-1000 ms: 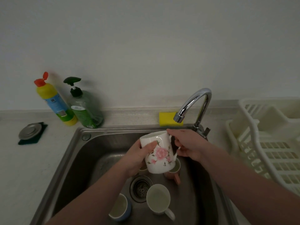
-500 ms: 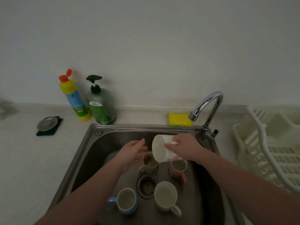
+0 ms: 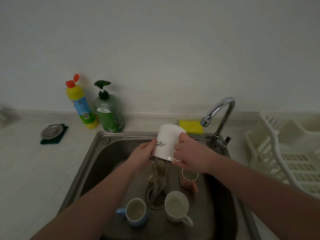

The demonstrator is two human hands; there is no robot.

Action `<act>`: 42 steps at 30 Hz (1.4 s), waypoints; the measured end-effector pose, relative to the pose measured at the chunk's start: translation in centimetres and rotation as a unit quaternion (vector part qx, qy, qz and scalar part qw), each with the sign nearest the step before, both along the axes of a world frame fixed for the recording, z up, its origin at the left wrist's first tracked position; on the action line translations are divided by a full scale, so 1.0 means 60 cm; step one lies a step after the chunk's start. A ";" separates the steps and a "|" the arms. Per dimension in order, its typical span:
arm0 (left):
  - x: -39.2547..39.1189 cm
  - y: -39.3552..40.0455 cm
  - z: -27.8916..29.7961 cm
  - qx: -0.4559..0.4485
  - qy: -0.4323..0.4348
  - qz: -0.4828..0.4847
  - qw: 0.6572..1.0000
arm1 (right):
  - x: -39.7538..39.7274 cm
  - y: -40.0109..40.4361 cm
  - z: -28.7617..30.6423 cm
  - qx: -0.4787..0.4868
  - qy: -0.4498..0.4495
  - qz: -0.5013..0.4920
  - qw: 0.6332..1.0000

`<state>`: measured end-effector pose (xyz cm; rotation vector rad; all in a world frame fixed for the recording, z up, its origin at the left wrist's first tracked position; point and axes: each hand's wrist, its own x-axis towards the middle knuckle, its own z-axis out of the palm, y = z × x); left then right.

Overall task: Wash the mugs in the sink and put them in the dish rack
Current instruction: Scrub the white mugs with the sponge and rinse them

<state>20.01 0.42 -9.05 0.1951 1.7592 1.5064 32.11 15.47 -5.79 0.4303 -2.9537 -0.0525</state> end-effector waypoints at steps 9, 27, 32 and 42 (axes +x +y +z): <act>-0.010 0.001 0.043 0.062 0.012 -0.111 0.992 | 0.003 -0.011 0.036 0.007 0.075 0.071 0.995; -0.023 -0.003 0.051 0.085 0.130 -0.003 0.988 | -0.001 -0.045 0.045 -0.375 0.003 -0.314 0.872; -0.029 -0.019 0.038 0.080 0.190 -0.035 0.978 | -0.001 -0.052 0.051 -0.386 -0.057 -0.325 0.862; -0.025 -0.046 0.023 0.019 0.239 -0.075 0.968 | 0.006 -0.070 0.049 -0.346 -0.108 -0.335 0.870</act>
